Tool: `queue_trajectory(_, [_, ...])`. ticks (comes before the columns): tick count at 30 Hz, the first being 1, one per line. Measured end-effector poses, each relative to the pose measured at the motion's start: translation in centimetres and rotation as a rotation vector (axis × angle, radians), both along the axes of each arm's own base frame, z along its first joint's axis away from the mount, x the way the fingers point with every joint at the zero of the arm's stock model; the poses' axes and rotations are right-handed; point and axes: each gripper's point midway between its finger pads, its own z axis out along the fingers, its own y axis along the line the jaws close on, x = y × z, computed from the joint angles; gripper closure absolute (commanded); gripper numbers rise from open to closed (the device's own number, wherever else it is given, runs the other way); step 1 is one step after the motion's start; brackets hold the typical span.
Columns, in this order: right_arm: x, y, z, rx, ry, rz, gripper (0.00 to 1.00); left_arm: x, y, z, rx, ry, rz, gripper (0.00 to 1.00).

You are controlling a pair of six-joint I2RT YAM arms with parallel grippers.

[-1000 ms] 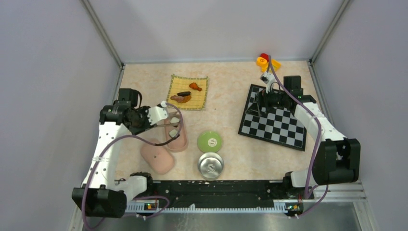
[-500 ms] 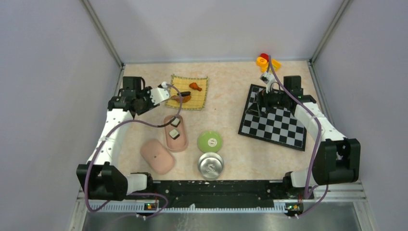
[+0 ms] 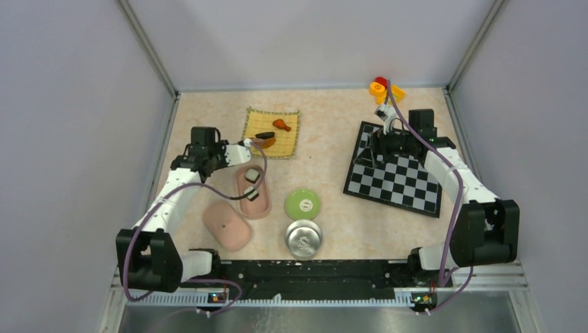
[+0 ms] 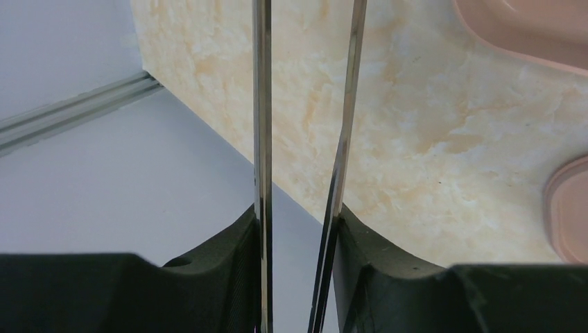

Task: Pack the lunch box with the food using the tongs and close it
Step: Pick up the fake food from the plate.

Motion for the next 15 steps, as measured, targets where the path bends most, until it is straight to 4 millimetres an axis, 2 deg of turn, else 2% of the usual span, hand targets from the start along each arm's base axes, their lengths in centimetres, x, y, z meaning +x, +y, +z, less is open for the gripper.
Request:
queue_trajectory(4, [0.0, 0.0, 0.0, 0.0, 0.0, 0.0, 0.15, 0.7, -0.5, -0.1, 0.037, -0.043, -0.019, 0.6])
queue_trajectory(9, [0.0, 0.0, 0.0, 0.0, 0.0, 0.0, 0.15, 0.6, -0.9, -1.3, 0.077, -0.047, -0.044, 0.61])
queue_trajectory(15, [0.0, 0.0, 0.0, 0.0, 0.0, -0.001, 0.15, 0.9, -0.7, -1.5, 0.108, -0.077, -0.044, 0.61])
